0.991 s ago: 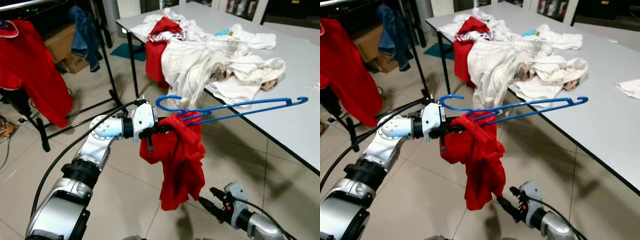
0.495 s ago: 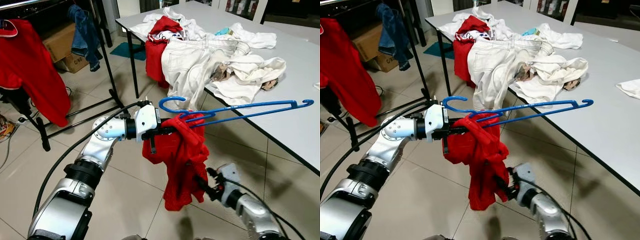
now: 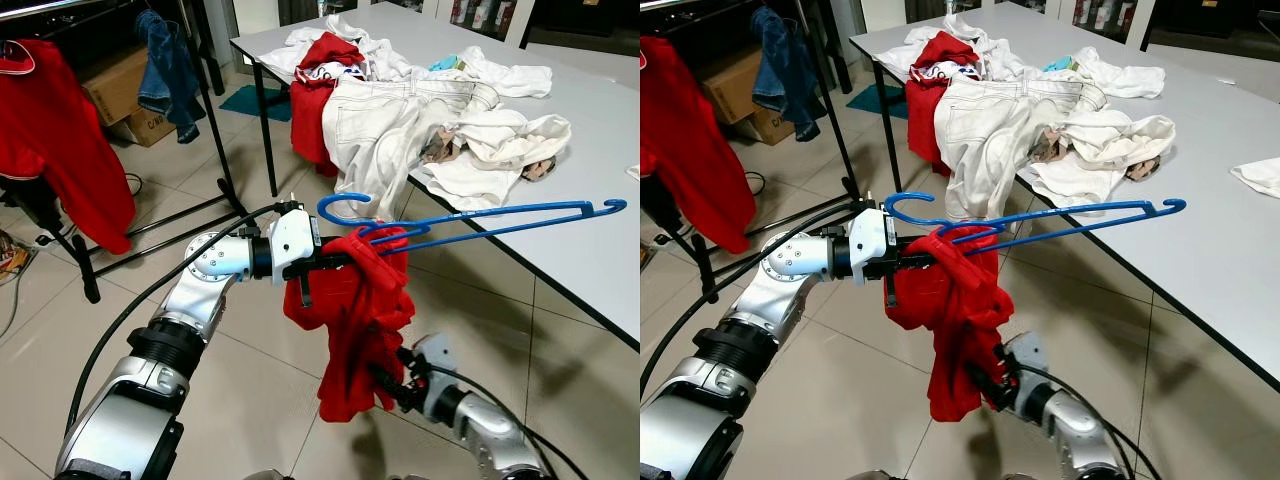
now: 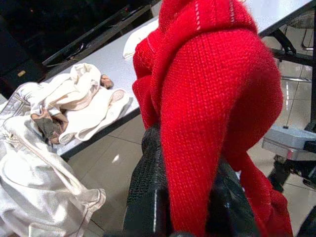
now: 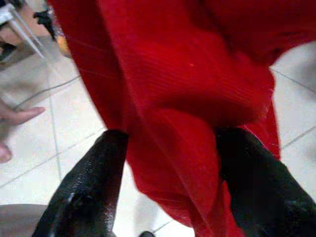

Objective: Hang hanger

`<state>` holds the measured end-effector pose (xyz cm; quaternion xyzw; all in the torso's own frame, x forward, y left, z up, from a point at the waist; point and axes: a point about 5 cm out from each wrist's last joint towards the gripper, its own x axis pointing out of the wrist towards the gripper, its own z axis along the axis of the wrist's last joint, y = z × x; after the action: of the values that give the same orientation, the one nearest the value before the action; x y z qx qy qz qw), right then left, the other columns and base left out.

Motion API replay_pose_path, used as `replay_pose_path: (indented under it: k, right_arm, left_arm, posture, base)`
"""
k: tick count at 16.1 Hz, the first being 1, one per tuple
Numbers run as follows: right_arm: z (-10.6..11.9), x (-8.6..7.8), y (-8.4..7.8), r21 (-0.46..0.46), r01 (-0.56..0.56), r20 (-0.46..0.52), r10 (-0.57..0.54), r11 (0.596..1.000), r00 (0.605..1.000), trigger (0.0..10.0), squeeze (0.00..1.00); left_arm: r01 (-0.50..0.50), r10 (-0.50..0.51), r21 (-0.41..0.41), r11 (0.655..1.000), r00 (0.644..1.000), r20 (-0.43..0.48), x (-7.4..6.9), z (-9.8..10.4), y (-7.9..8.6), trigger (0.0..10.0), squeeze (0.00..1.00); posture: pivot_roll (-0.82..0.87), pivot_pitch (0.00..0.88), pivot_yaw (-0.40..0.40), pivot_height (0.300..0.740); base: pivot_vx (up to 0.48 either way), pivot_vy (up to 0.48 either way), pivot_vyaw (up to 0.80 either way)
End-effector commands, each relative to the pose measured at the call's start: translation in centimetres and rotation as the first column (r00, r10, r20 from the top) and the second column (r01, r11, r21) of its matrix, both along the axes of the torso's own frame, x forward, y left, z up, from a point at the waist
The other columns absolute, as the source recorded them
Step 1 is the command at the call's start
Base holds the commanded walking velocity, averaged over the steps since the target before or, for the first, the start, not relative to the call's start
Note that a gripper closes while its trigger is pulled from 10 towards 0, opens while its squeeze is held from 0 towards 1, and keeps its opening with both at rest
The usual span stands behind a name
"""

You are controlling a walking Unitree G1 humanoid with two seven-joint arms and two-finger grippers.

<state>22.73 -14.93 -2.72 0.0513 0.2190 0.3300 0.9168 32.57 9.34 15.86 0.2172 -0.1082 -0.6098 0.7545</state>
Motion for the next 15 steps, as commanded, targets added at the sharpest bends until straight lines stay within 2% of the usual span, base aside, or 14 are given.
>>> replay_pose_path:
  k: [1, 2, 4, 5, 11, 15]
  right_arm:
    - [-0.1, 0.0, 0.3, 0.013, -0.010, -0.015, 0.010, 1.000, 1.000, 1.8, 0.00]
    - [-0.1, 0.0, 0.7, 0.020, -0.020, -0.019, 0.021, 1.000, 1.000, 0.7, 0.00]
    - [-0.1, 0.0, 1.1, 0.028, -0.035, -0.026, 0.036, 0.999, 0.999, 0.5, 0.00]
    - [-0.3, -0.1, 1.4, 0.021, -0.053, -0.032, 0.054, 0.998, 0.998, 10.0, 0.00]
    - [-0.2, 0.4, 3.1, -0.007, -0.071, -0.020, 0.071, 0.997, 0.997, 10.0, 0.00]
    - [-0.2, 0.6, 3.0, -0.038, -0.037, -0.016, 0.037, 0.999, 0.999, 10.0, 0.00]
  left_arm:
    - [0.003, -0.003, -0.008, 1.000, 0.999, 0.044, 0.2, 0.9, -0.1, 10.0, 0.00]
    - [0.004, -0.004, -0.009, 1.000, 0.999, 0.046, 0.2, 1.0, -0.1, 10.0, 0.00]
    - [0.003, -0.003, -0.010, 1.000, 0.999, 0.047, 0.3, 1.0, -0.1, 10.0, 0.00]
    - [0.002, -0.002, -0.011, 1.000, 0.999, 0.049, 0.3, 1.1, -0.2, 10.0, 0.00]
    - [0.017, -0.014, -0.037, 0.999, 0.997, 0.076, 0.3, 2.2, -0.6, 10.0, 0.00]
    - [0.032, -0.028, -0.042, 0.999, 0.995, 0.091, 0.1, 2.6, -0.7, 10.0, 0.00]
  posture:
    - [-0.12, 0.000, 0.070, 0.740]
    - [-0.12, 0.000, 0.069, 0.740]
    - [-0.12, 0.000, 0.068, 0.740]
    - [-0.12, 0.000, 0.068, 0.740]
    - [-0.12, 0.000, 0.069, 0.740]
    - [-0.11, 0.000, 0.065, 0.740]
  base:
    - [0.000, 0.000, 0.00]
    - [0.000, 0.000, 0.00]
    - [0.000, 0.000, 0.00]
    - [0.000, 0.000, 0.00]
    - [0.000, 0.000, 0.00]
    - [0.000, 0.000, 0.00]
